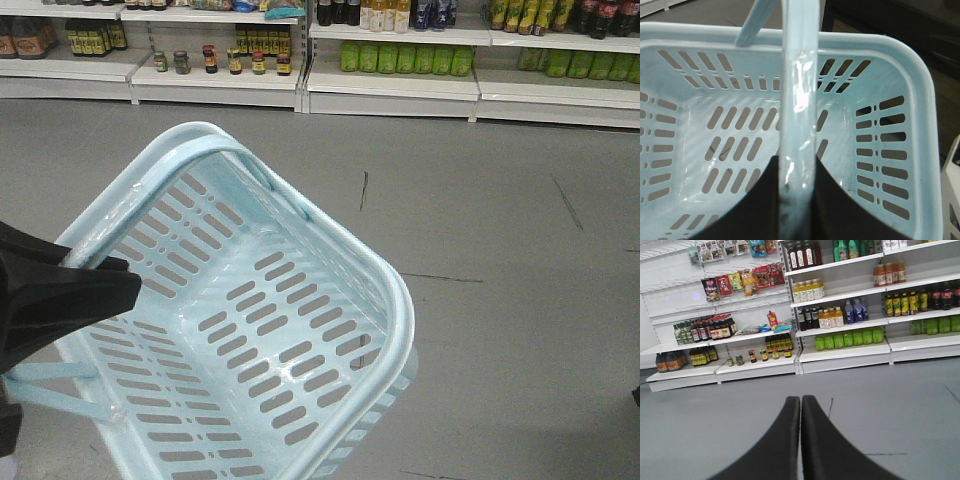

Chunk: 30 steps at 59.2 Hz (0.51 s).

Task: Pick three apples into basket with both arms
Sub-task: 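Turn the base toward the table with apples and oranges, holding the basket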

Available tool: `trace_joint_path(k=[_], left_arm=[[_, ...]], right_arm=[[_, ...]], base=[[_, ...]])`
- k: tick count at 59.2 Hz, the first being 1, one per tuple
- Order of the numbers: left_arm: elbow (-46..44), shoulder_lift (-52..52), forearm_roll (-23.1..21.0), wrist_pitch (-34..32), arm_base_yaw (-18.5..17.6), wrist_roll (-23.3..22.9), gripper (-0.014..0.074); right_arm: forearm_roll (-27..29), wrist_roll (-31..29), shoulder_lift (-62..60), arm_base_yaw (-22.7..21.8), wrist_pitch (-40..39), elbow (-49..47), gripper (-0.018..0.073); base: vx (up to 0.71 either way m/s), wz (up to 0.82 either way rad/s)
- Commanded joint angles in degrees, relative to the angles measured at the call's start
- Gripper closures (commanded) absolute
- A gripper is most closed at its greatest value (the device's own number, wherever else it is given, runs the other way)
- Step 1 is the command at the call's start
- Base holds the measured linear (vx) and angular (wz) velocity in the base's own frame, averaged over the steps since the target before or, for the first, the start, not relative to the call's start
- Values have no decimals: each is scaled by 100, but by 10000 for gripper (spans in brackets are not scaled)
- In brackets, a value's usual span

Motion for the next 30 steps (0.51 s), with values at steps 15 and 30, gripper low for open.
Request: trace_joint_path(k=[15,30], left_arm=[[-172,-45,-270,-504,-20,-23,602],[-172,-45,-270,-504,-20,-23,602]], right_arm=[[-70,-21,-67,-32,-407,81,568],[-70,-21,-67,-32,-407,81,568]], base=[[29,-9],[30,-9]])
